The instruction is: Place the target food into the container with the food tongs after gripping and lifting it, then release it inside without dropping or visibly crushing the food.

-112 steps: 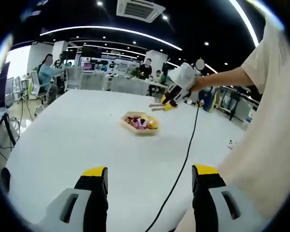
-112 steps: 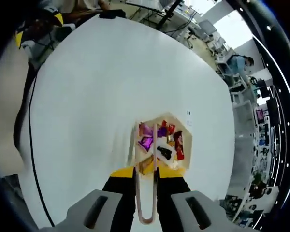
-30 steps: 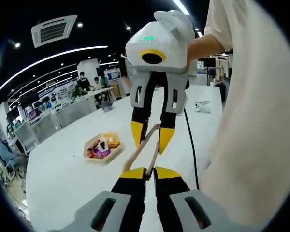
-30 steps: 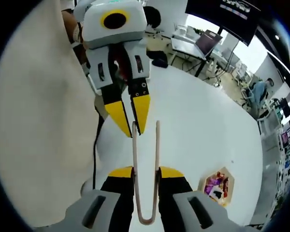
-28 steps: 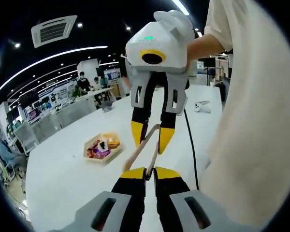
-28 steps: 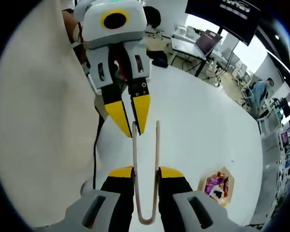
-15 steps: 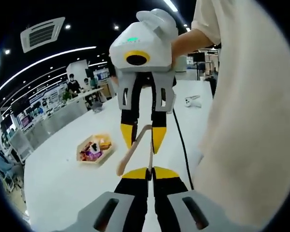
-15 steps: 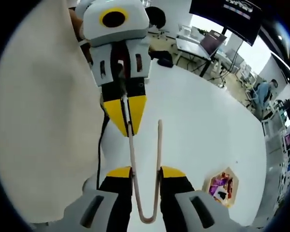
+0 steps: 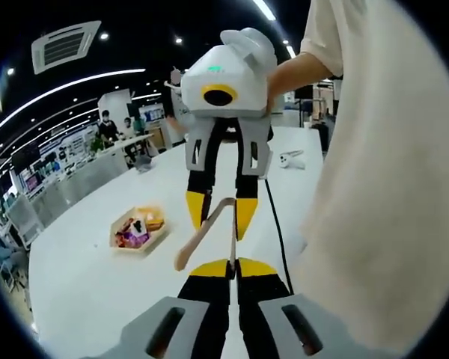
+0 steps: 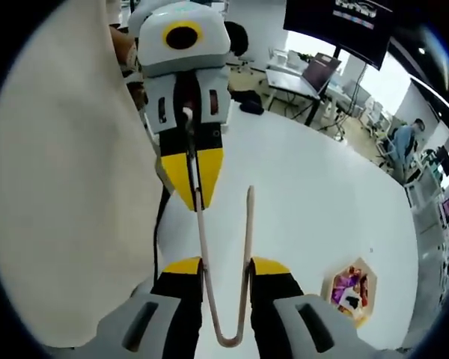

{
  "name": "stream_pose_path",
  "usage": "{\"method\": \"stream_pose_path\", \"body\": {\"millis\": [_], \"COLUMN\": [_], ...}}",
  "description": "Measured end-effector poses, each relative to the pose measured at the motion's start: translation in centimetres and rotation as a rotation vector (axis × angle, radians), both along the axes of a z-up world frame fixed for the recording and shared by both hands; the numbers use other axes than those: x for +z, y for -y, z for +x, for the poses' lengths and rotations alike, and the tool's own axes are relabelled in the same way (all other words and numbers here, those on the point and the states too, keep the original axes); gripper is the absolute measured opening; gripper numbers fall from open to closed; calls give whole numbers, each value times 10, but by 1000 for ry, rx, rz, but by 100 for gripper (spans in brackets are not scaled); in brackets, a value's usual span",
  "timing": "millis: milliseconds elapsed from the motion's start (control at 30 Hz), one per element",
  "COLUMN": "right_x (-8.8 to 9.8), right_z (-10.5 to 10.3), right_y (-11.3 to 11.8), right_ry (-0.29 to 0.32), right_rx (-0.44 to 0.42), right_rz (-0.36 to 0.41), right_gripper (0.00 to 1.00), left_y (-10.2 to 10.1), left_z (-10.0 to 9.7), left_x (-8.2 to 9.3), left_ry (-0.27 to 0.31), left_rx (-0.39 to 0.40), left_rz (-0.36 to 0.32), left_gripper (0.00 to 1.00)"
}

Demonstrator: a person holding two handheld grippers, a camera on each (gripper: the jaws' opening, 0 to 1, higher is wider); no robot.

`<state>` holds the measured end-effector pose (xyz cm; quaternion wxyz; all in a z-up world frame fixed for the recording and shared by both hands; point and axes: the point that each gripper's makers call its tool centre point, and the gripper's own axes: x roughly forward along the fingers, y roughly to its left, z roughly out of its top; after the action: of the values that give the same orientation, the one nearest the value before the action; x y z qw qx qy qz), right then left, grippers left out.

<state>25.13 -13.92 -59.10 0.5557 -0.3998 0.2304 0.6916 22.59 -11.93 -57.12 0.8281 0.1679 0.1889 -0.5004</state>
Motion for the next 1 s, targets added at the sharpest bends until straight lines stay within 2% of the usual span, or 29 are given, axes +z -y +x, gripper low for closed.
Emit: {"method": "stream_pose_path", "body": {"millis": [200, 267, 467, 767, 1000], "right_x": [-5, -5, -8, -16, -25], "right_z": [2, 1, 4, 7, 9], "right_y": [8, 9, 13, 26, 37], "right_ry": [-15, -39, -33, -70, -80], "right_rx": [-17, -39, -51, -107, -156], "right_rz": [1, 18, 14, 17, 14], "right_gripper": [26, 28, 29, 34, 33], "left_y": [-2, -4, -6, -7, -6], "left_z": [-1, 0, 1, 1, -1], "left_x": [0, 1, 2, 1, -1], "left_ry": [-8, -13, -14, -22, -32], "left_rx": [5, 15, 21, 19, 7], "left_rz": [-3, -15, -20, -18, -19], "left_gripper": [0, 0, 0, 0, 0]}}
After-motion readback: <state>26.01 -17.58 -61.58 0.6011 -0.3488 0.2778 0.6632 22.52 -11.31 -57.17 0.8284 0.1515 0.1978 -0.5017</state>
